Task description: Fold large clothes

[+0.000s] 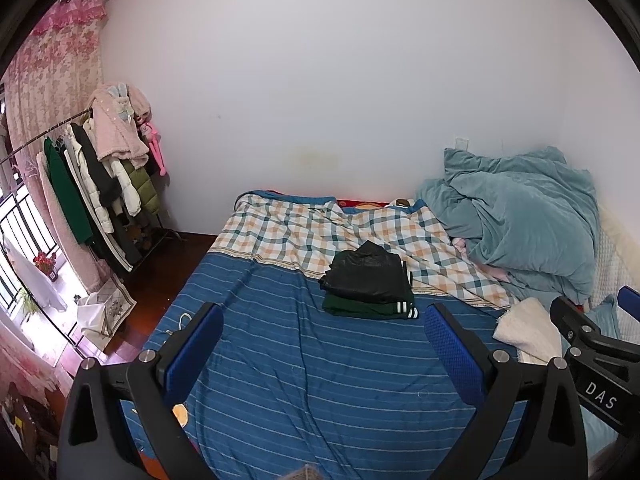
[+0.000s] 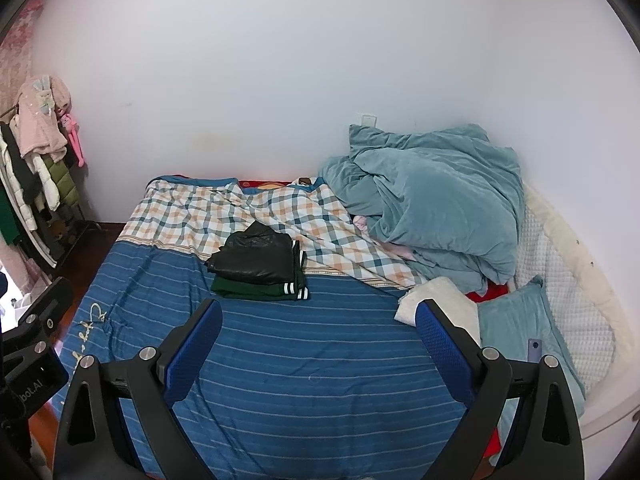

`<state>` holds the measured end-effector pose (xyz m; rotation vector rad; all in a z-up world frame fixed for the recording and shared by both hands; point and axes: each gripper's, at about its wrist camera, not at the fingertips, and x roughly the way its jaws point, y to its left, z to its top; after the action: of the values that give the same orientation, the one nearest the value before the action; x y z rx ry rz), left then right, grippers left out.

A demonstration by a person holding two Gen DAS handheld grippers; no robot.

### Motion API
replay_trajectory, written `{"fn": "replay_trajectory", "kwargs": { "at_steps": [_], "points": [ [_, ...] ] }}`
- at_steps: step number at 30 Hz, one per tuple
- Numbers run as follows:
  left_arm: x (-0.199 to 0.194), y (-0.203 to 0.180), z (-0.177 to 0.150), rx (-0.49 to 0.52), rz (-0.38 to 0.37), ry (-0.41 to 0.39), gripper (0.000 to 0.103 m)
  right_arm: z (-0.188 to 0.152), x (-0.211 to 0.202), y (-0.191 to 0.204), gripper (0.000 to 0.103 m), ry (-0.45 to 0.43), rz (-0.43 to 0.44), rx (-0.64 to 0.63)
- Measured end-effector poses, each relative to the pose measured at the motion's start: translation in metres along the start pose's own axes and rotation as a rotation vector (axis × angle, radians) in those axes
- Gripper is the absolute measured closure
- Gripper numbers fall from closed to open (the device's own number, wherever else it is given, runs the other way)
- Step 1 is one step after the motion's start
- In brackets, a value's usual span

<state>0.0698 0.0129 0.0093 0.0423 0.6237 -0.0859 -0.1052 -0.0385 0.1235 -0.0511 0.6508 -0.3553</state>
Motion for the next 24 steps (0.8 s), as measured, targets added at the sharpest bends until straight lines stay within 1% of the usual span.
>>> {"fn": "replay_trajectory", "kwargs": {
  "at_steps": [24],
  "points": [
    [-0.0045, 0.0026, 0.0009, 0.000, 0.013, -0.005, 0.000, 0.0017, -0.0070, 0.0084, 0.004, -0.008, 0.007, 0.002]
  ]
}}
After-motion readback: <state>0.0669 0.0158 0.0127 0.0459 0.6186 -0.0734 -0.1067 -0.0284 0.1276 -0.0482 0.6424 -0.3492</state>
